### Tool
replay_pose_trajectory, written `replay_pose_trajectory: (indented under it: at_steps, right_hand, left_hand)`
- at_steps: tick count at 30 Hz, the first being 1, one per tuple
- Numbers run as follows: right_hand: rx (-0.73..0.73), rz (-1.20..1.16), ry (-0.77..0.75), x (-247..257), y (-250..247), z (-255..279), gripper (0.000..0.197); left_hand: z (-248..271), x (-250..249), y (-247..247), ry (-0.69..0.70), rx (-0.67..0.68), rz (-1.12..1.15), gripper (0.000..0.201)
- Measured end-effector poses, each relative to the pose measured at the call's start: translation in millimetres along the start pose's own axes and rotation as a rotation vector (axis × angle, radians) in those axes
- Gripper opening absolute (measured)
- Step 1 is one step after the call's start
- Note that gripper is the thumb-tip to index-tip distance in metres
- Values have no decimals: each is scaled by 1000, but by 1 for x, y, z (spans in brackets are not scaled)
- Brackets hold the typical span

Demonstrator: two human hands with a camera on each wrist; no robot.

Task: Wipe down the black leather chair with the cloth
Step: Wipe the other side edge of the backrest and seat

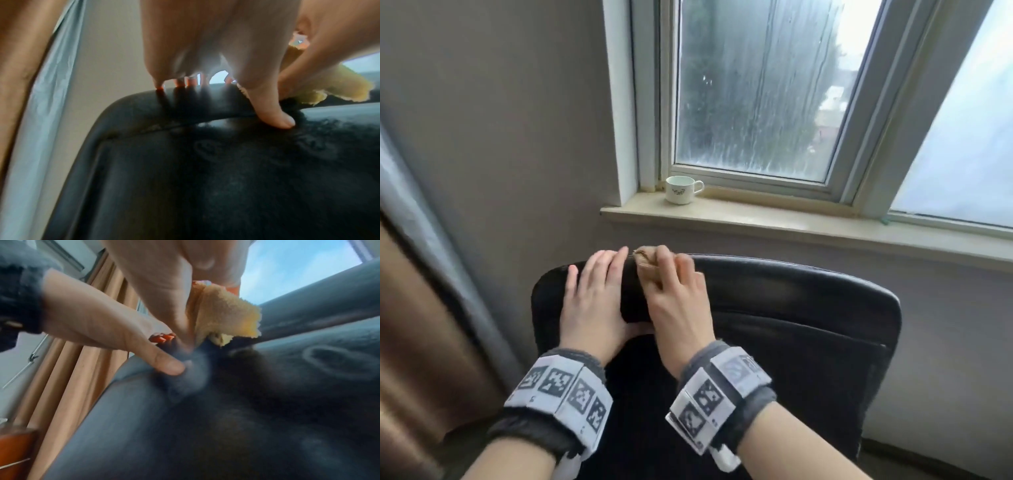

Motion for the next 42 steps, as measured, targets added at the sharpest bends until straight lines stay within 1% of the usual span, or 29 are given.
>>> replay_pose_trajectory:
  at_steps: [2, 4, 6, 8, 9, 10, 11, 13, 14, 16, 17, 18, 20, 22, 24, 27, 29, 31, 32, 34, 36, 37, 39, 41, 42]
  right_hand:
    - [-29, 3, 41, -24, -10, 2, 33]
    - [-112, -29, 128, -66, -32, 17, 26]
    - [-219, -43, 212, -109, -55, 41, 25]
    - [-266, -103, 290, -137, -72, 69, 31]
    - [-274, -155, 341, -145, -78, 83, 37]
    - [-284, -211, 398, -152, -83, 98, 44]
    - [-298, -267, 463, -157, -87, 113, 50]
    - [-364, -378, 615, -169, -96, 141, 64]
    - [-409, -439, 722, -178, -100, 156, 70]
    - [-497, -547, 983, -202, -106, 189, 79]
    - [-538, -554, 1098, -213, -109, 205, 77]
    - [-579, -513, 1170, -225, -115, 218, 69]
    - [-657, -427, 1245, -246, -122, 241, 51]
    - [-709, -410, 1280, -267, -122, 259, 42]
    - [-712, -409, 1305, -284, -118, 272, 39]
    - [-714, -459, 1390, -299, -110, 294, 41]
    - [-700, -513, 1406, -299, -103, 298, 44]
    - [-669, -549, 1356, -292, -95, 288, 48]
    - [-654, -568, 1298, -285, -91, 277, 49]
    - [-605, -587, 1136, -269, -81, 244, 49]
    - [-549, -501, 992, -254, -73, 209, 41]
    - [-548, -435, 953, -250, -71, 198, 36]
    - [-598, -362, 921, -249, -66, 192, 28]
    - [-640, -366, 926, -251, -53, 209, 27]
    - [-642, -389, 953, -253, -42, 225, 27]
  left_hand:
    - [-1, 3, -1, 3, -34, -28, 114]
    - [-2, 3, 1, 2, -33, -58, 115]
    - [-4, -2, 2, -20, 3, -84, 116]
    - [-8, -10, 1, -55, 63, -124, 121]
    - [-12, -18, 2, -47, 105, -148, 123]
    - [-15, -32, 5, -1, 154, -177, 124]
    - [-19, -53, 9, 87, 195, -199, 124]
    - [-24, -109, 16, 345, 225, -167, 121]
    - [-24, -140, 17, 460, 226, -123, 118]
    - [-24, -197, 22, 624, 216, -41, 111]
    - [-22, -222, 27, 680, 221, -21, 110]
    - [-19, -244, 35, 724, 236, -23, 111]
    - [-12, -272, 56, 769, 279, -87, 117]
    - [-7, -280, 75, 747, 270, -175, 123]
    - [-9, -277, 79, 686, 212, -204, 124]
    - [-11, -273, 82, 630, 191, -222, 122]
    - [-13, -272, 83, 599, 181, -224, 122]
    - [-13, -272, 85, 570, 194, -222, 122]
    - [-13, -272, 86, 556, 201, -225, 121]
    - [-13, -272, 85, 534, 200, -233, 121]
    - [-13, -272, 84, 527, 194, -244, 120]
    - [-12, -272, 84, 527, 194, -249, 120]
    - [-13, -271, 84, 526, 195, -252, 119]
    - [-14, -268, 85, 521, 192, -249, 120]
    - [-15, -267, 85, 517, 187, -247, 120]
Point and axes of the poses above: each hand's wrist, its own z-axis away from the middle knuckle, its own y-axis out of the palm, x = y × z, the point moved 7 cm from there along -z, towards the middle knuckle, and after that the axes turned 2 degrees about y, right-handed, at the moved point
